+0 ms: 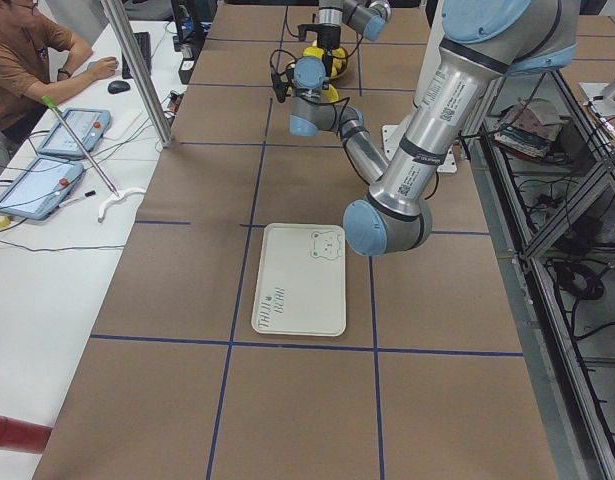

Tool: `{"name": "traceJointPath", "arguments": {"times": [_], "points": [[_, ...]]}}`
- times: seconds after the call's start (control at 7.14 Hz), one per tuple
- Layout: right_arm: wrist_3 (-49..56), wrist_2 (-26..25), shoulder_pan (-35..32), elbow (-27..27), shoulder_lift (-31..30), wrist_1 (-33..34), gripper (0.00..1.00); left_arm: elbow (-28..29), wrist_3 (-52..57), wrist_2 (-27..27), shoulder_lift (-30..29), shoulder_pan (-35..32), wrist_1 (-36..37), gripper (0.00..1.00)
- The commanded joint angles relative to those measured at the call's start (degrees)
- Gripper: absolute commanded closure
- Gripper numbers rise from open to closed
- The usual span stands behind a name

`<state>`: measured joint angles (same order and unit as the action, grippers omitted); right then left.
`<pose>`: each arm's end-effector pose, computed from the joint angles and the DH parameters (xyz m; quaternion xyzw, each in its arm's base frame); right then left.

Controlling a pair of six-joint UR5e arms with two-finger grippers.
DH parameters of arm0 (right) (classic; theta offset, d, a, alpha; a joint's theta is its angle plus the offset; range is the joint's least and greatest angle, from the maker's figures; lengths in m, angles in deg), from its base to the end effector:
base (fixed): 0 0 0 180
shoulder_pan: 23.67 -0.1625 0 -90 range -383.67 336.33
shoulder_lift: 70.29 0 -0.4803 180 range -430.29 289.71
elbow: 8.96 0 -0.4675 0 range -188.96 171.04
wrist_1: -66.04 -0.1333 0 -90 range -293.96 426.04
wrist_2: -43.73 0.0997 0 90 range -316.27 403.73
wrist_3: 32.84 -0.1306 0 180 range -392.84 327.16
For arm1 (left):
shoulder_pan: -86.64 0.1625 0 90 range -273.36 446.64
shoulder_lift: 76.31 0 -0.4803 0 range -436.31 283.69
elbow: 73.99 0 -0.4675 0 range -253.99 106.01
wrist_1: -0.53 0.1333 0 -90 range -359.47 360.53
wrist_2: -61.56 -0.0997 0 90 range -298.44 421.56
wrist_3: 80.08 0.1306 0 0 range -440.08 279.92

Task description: Transfer all bananas from basket to plate

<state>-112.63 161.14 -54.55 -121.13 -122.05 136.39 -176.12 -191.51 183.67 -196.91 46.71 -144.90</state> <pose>-0.5285 -0.4013 0.0550 0.0494 -0.6488 -0.0165 0.7592 0.4829 -0.4875 0.1443 -0.0621 0.7458 -0.1415 0.6480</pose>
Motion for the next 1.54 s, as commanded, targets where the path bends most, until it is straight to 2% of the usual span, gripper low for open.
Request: {"name": "traceJointPath", "arguments": {"times": [0.0, 0.42, 0.56, 0.7, 0.84, 1.12, 1.4], "points": [[-0.36, 0.63, 0.03, -0.16, -0.09, -0.22, 0.0, 0.0, 0.07, 0.15, 0.45, -0.33, -0.12, 1.0], [-0.63, 0.63, 0.03, -1.38, -0.35, -0.05, 0.0, -0.09, 0.16, 1.8, 1.06, -1.11, 0.75, 1.0], [-0.63, 0.54, -0.06, -2.52, -0.62, 0.48, 0.0, 0.09, 0.25, 6.86, 4.63, -5.47, 1.63, 1.0], [-0.54, 0.54, -0.67, -3.92, -1.92, 0.57, 0.0, 0.0, 4.77, 10.31, 8.93, -9.86, 1.64, 1.0], [-0.63, 0.63, -1.63, -5.33, -4.02, 0.83, 0.0, 0.09, 12.65, 11.39, 15.68, -12.17, 1.73, 1.0], [-0.54, 0.72, -3.57, -7.62, -7.73, 0.92, 0.0, 1.66, 25.94, 10.61, 27.29, -14.64, 2.6, 1.0], [-0.63, 0.28, -5.15, -7.72, -7.65, 4.77, 0.0, 2.81, 37.55, 6.59, 35.49, -17.02, 6.89, 1.0]]}}
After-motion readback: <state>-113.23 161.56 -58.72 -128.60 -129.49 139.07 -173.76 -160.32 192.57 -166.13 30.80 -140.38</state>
